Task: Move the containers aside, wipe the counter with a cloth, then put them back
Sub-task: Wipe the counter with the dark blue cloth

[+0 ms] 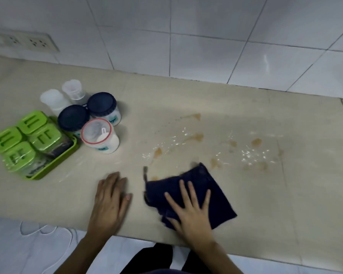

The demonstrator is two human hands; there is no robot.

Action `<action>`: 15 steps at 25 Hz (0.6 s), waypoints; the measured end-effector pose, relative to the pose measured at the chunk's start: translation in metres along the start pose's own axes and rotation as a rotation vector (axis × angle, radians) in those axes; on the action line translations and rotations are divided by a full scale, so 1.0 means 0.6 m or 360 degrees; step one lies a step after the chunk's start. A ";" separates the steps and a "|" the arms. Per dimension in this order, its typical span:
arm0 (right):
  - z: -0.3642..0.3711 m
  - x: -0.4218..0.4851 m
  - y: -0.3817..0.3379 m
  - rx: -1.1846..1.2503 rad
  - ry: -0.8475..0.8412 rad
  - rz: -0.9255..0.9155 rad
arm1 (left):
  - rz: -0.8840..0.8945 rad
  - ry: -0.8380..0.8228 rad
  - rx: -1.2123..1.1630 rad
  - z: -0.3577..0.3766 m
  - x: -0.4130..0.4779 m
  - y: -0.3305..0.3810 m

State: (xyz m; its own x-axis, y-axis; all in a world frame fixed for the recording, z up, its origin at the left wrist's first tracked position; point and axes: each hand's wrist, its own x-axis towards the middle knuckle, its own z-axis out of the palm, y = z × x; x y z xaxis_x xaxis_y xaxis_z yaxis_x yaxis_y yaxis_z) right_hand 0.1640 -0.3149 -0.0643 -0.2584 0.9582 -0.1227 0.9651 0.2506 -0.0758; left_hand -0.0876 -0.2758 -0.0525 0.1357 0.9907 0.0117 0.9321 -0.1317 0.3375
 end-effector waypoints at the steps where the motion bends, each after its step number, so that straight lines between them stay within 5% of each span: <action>1: 0.000 0.019 -0.026 -0.0028 0.0017 -0.0030 | 0.0003 -0.0005 0.0002 0.001 0.002 -0.008; 9: -0.003 -0.068 0.131 -0.0083 -0.0060 0.0272 | -0.0025 0.0045 -0.0136 0.010 0.007 -0.024; 13: -0.010 0.022 0.019 -0.0142 -0.0232 -0.0158 | -0.0083 -0.0024 -0.0060 0.013 0.011 -0.032; 15: -0.008 0.077 -0.043 -0.0210 -0.0075 -0.0419 | -0.0088 -0.0010 -0.0033 0.015 0.010 -0.039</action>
State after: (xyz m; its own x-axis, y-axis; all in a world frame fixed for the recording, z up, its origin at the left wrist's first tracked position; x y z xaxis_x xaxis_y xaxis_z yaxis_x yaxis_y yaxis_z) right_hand 0.1273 -0.2765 -0.0634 -0.4995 0.8510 -0.1622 0.8608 0.5086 0.0177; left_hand -0.1054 -0.2671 -0.0689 0.0860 0.9962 -0.0133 0.9310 -0.0756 0.3570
